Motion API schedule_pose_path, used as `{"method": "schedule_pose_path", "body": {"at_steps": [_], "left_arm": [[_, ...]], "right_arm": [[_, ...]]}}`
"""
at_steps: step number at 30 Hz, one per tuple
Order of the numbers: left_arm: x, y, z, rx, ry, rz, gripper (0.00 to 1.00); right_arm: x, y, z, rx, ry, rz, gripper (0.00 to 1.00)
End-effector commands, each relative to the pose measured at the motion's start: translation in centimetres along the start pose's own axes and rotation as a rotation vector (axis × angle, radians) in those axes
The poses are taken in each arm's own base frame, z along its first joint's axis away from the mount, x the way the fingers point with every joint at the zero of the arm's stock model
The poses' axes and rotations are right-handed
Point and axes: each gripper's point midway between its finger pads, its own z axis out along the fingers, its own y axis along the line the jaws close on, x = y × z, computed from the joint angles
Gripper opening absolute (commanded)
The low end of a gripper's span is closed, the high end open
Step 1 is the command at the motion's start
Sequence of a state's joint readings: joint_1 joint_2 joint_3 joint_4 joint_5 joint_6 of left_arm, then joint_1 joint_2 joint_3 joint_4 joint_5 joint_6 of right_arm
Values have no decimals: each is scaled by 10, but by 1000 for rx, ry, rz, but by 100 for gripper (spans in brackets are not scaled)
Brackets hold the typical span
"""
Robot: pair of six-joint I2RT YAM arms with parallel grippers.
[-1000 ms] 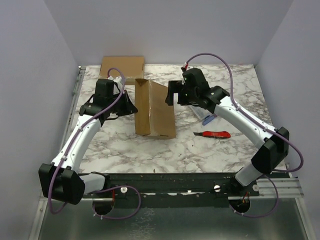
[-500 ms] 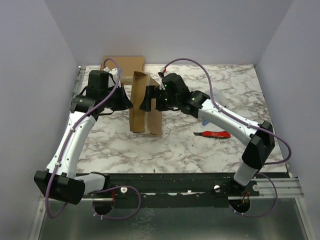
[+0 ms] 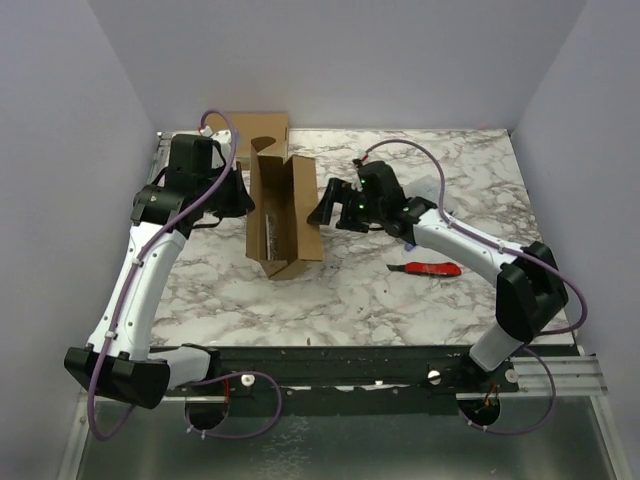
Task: Unpack the express box
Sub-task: Open the express box at the center of the board.
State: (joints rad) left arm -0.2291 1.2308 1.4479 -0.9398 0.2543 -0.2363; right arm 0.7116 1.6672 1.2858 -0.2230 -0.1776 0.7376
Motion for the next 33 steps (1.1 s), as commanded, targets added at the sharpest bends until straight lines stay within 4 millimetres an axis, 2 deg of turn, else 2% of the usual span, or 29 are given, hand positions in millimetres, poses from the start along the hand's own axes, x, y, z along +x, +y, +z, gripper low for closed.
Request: {"method": "schedule_pose_path", "body": {"at_steps": [1,4,8,10,12,18,19,21,23,25,27,30,33], "left_arm": [[-26,10,-10,-71,-79,68,0],[-30,4,-10,-38,-81,84,0],[-36,-2,-11,-6,-93,112,0],[-40,-2,-13,-13,-106,123,0],[-43,-1,-14,-22,-113,135,0],[-47,-7,-14,8,-124,142,0],[-47,-7,-15,12,-123,144,0],[-46,-9,-15,18,-124,142,0],[-44,-8,-14,17,-121,139,0],[-43,-7,-12,13,-117,135,0],[-42,-6,-12,13,-116,134,0],[-42,-7,-13,17,-123,124,0],[-41,-10,-12,36,-131,114,0]], "right_arm": [[22,-47,-10,26,73,76,93],[33,-83,-16,99,78,110,93],[35,-129,-32,325,54,22,96],[31,-144,-42,409,44,-34,97],[26,-147,-50,436,31,-83,97],[-3,-124,-67,423,-63,-186,96],[-8,-117,-69,425,-83,-194,96],[-13,-89,-62,354,-96,-214,96],[-12,-57,-46,199,-80,-176,95],[-8,-27,-26,38,-52,-79,89],[-5,-8,-6,-73,-13,-10,84],[-5,-5,26,-88,35,75,79],[8,-17,60,-71,105,143,79]]}}
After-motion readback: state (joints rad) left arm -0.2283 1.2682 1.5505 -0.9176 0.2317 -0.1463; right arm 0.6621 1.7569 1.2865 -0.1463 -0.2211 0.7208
